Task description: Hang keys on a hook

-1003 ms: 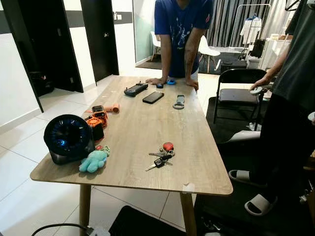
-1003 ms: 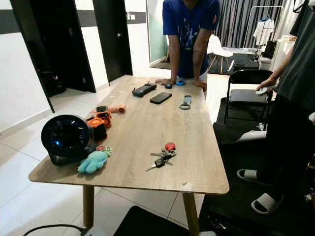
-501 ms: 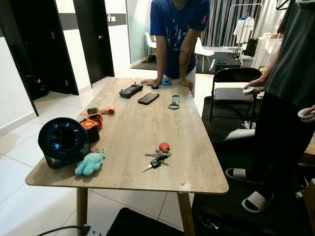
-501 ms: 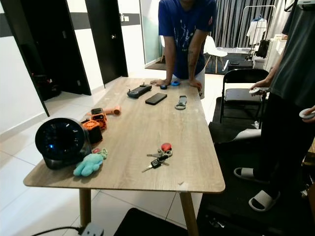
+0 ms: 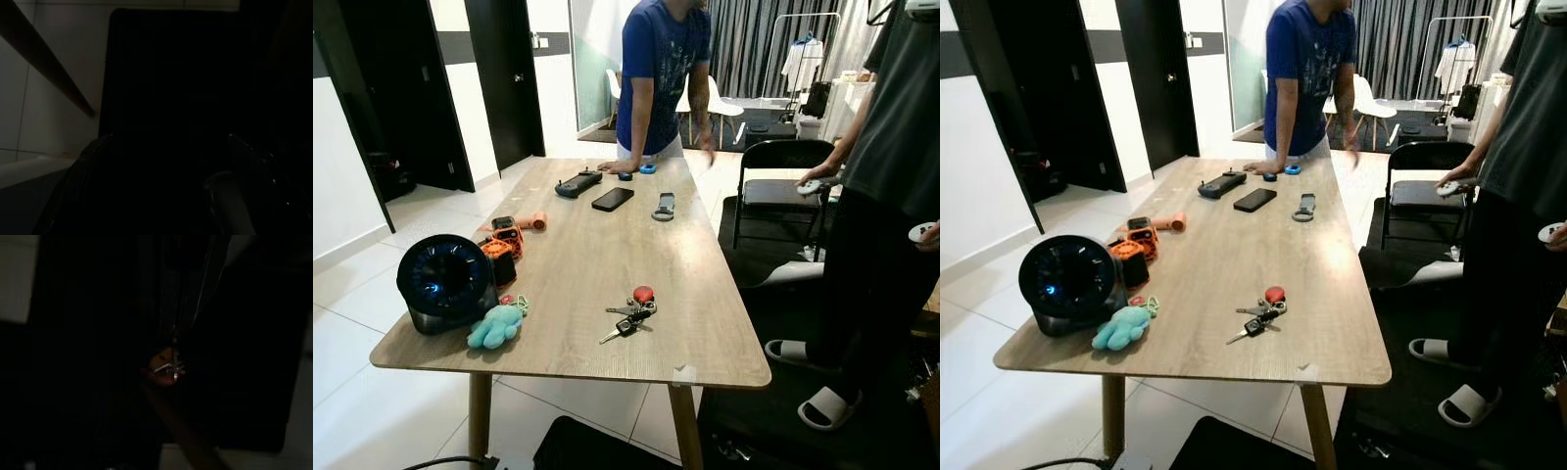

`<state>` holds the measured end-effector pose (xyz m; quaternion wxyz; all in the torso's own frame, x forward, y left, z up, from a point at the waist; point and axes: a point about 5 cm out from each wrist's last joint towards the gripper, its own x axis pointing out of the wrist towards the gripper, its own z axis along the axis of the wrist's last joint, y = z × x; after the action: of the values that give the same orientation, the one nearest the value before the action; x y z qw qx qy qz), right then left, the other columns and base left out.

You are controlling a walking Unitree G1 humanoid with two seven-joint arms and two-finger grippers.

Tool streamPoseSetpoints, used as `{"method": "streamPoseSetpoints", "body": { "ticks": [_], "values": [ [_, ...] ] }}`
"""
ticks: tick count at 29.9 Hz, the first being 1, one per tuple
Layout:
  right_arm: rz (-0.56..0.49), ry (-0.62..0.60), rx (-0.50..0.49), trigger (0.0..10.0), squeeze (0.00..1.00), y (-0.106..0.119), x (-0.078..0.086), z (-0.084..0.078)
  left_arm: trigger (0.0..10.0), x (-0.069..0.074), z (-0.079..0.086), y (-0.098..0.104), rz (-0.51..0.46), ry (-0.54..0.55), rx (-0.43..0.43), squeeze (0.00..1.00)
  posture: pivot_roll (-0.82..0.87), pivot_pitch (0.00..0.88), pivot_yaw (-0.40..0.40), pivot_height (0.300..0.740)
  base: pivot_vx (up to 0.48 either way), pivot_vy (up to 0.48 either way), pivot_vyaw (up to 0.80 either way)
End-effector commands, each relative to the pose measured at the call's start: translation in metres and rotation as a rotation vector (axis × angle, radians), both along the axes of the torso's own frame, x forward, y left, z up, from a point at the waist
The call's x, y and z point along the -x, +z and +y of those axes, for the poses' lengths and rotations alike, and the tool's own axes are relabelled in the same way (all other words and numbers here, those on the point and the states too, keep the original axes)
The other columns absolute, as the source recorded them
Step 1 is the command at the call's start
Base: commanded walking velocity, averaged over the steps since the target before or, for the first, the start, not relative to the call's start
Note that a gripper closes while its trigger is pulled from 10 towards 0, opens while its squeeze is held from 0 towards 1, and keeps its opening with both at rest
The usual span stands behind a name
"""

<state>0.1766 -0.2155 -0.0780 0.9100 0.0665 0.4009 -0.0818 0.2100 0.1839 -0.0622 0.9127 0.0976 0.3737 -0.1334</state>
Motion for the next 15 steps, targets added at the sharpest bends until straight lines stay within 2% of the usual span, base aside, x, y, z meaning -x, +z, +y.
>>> {"method": "streamPoseSetpoints", "body": {
  "ticks": [1,2,3,4,5,6,7,8,9,10,11,12,13,15],
  "values": [
    [0.029,-0.051,0.017,10.0,0.00,-0.001,0.003,-0.007,10.0,0.008,-0.003,-0.006,0.047,-0.028,-0.012,0.00,0.06,0.029,0.028,0.740,0.000,0.000,0.00],
    [0.024,-0.149,-0.009,10.0,0.00,0.000,0.003,-0.013,10.0,0.010,-0.004,-0.007,0.052,-0.065,-0.032,0.00,0.04,0.029,0.016,0.740,0.000,0.000,0.00],
    [0.031,-0.133,-0.016,10.0,0.00,-0.001,0.004,-0.013,10.0,0.011,-0.003,-0.008,0.049,-0.051,-0.054,0.00,0.05,0.015,0.060,0.740,0.000,0.000,0.00],
    [0.031,-0.133,-0.016,10.0,0.00,-0.001,0.004,-0.013,10.0,0.011,-0.003,-0.008,0.049,-0.051,-0.054,0.00,0.05,0.015,0.060,0.740,0.000,0.000,0.00],
    [0.039,-0.046,0.007,10.0,0.00,-0.001,0.003,-0.010,10.0,0.012,-0.002,-0.009,0.047,-0.007,-0.050,0.00,0.06,0.014,0.070,0.740,0.000,0.000,0.00],
    [0.039,-0.046,0.007,10.0,0.00,-0.001,0.003,-0.010,10.0,0.012,-0.002,-0.009,0.047,-0.007,-0.050,0.00,0.06,0.014,0.070,0.740,0.000,0.000,0.00],
    [0.045,-0.045,0.014,10.0,0.00,-0.001,0.004,-0.010,10.0,0.014,-0.004,-0.010,0.056,-0.014,-0.030,0.00,0.06,0.027,0.038,0.740,0.000,0.000,0.00],
    [0.045,-0.045,0.014,10.0,0.00,-0.001,0.004,-0.010,10.0,0.014,-0.004,-0.010,0.056,-0.014,-0.030,0.00,0.06,0.027,0.038,0.740,0.000,0.000,0.00],
    [0.048,-0.094,0.007,10.0,0.00,-0.002,0.005,-0.013,10.0,0.013,-0.007,-0.009,0.054,-0.049,-0.021,0.00,0.03,0.012,-0.005,0.740,0.000,0.000,0.00],
    [0.047,-0.116,-0.012,10.0,0.00,-0.002,0.006,-0.014,10.0,0.013,-0.009,-0.010,0.043,-0.058,-0.046,0.00,0.06,0.007,0.040,0.740,0.000,0.000,0.00],
    [0.053,-0.051,0.017,10.0,0.00,-0.001,0.005,-0.014,10.0,0.015,-0.011,-0.011,0.045,0.019,-0.010,0.00,0.07,0.018,0.040,0.740,0.000,0.000,0.00],
    [0.053,-0.051,0.017,10.0,0.00,-0.001,0.005,-0.014,10.0,0.015,-0.011,-0.011,0.045,0.019,-0.010,0.00,0.07,0.018,0.040,0.740,0.000,0.000,0.00],
    [0.060,-0.036,0.034,10.0,0.00,-0.001,0.004,-0.016,10.0,0.016,-0.013,-0.012,0.045,0.053,0.015,0.00,0.04,0.020,0.001,0.740,0.000,0.000,0.00],
    [0.062,-0.062,0.036,10.0,0.00,0.000,0.004,-0.018,10.0,0.015,-0.015,-0.012,0.040,0.039,0.020,0.00,0.03,0.021,-0.012,0.740,0.000,0.000,0.00]
  ]
}}
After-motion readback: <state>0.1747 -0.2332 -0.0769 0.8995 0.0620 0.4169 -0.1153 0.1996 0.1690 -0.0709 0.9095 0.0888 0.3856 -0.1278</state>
